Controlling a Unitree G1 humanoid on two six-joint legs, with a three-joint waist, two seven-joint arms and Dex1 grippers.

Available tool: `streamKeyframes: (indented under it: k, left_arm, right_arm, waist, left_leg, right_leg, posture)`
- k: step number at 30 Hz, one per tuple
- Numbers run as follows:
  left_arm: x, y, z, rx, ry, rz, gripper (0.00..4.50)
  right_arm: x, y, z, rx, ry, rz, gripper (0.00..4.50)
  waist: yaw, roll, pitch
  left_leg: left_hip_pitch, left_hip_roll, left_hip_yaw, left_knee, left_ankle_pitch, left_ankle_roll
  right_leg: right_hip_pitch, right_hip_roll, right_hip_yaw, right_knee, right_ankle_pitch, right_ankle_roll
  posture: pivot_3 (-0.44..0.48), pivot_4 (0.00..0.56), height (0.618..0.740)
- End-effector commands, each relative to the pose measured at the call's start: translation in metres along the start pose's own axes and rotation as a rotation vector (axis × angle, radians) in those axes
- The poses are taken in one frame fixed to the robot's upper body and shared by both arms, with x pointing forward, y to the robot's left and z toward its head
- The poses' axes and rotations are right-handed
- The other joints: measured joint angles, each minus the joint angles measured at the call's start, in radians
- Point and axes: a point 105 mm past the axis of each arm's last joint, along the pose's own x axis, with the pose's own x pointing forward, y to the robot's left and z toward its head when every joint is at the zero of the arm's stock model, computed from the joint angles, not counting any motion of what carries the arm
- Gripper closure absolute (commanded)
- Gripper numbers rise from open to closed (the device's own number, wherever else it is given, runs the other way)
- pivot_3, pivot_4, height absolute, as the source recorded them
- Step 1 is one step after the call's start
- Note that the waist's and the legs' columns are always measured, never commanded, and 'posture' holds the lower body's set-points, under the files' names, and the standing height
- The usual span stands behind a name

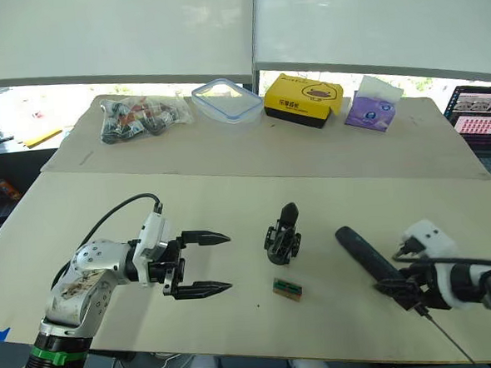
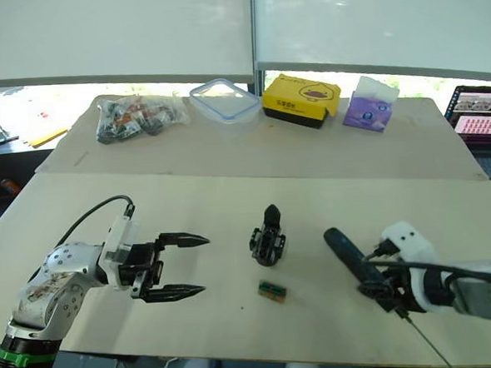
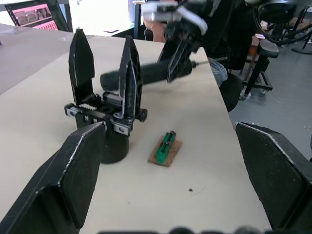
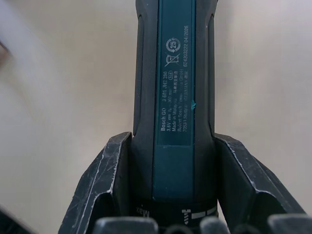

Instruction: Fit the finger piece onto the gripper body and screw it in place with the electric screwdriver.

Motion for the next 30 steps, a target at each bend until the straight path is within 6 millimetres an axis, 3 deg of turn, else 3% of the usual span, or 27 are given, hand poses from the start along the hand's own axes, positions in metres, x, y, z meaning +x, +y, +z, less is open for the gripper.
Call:
streamKeyframes:
  k: [1, 6, 8, 12, 13, 21, 30]
  left_arm:
    - [-0.002, -0.001, 0.004, 0.036, -0.005, 0.01, 0.0]
    - [-0.002, -0.001, 0.002, 0.038, -0.002, 0.016, 0.0]
    - [-0.002, -0.002, 0.002, 0.038, -0.003, 0.017, 0.0]
    - [-0.003, -0.005, 0.0, 0.035, 0.008, 0.001, 0.0]
    - [-0.004, -0.006, -0.001, 0.035, 0.013, -0.007, 0.0]
    - [0.002, -0.007, 0.0, 0.039, -0.004, -0.026, 0.0]
    - [0.01, -0.016, 0.0, 0.019, -0.033, -0.037, 0.0]
  right_arm:
    - [0.002, 0.001, 0.011, -0.087, -0.076, -0.035, 2.52]
    - [0.007, -0.006, 0.009, -0.131, -0.073, -0.047, 2.52]
    - [0.005, -0.006, 0.011, -0.131, -0.066, -0.028, 1.48]
    - [-0.004, 0.001, 0.022, -0.131, -0.051, 0.037, 0.14]
    - [-0.008, 0.004, 0.023, -0.143, -0.022, 0.059, 0.04]
    - [-0.018, 0.005, 0.017, -0.103, 0.248, 0.065, 0.04]
    - [-0.003, -0.002, 0.014, -0.097, 0.319, 0.018, 0.04]
  waist:
    - [0.0, 0.0, 0.0]
    - [-0.007, 0.0, 0.0]
    - [-0.009, 0.0, 0.0]
    - [-0.012, 0.0, 0.0]
    - [-0.013, 0.0, 0.0]
    - [-0.013, 0.0, 0.001]
    - [-0.012, 0.0, 0.001]
  left_leg:
    - [0.001, 0.0, 0.0, 0.0, 0.0, 0.0]
    - [0.002, 0.0, 0.0, 0.0, 0.0, 0.0]
    - [0.002, 0.0, 0.0, 0.0, 0.0, 0.0]
    - [0.003, 0.0, 0.0, 0.0, 0.0, 0.0]
    - [0.003, 0.0, 0.0, 0.0, 0.0, 0.0]
    - [0.003, 0.001, -0.001, 0.0, 0.0, 0.0]
    - [0.002, 0.0, -0.001, 0.0, 0.0, 0.0]
  right_leg:
    - [0.0, 0.0, 0.0, 0.0, 0.0, 0.0]
    - [0.001, 0.0, 0.0, 0.001, 0.001, -0.001]
    - [0.001, 0.0, 0.0, 0.001, 0.001, -0.001]
    - [0.002, 0.0, 0.0, 0.001, 0.001, -0.001]
    - [0.002, 0.0, 0.0, 0.001, 0.001, -0.001]
    - [0.002, 0.0, 0.0, 0.001, 0.001, -0.001]
    - [0.001, 0.0, 0.0, 0.001, 0.001, -0.001]
  posture:
    - [0.0, 0.15, 0.74]
    - [0.0, 0.15, 0.74]
    - [0.0, 0.15, 0.74]
    - [0.0, 0.15, 0.74]
    - [0.0, 0.15, 0.74]
    - [0.0, 0.15, 0.74]
    - [0.0, 0.15, 0.74]
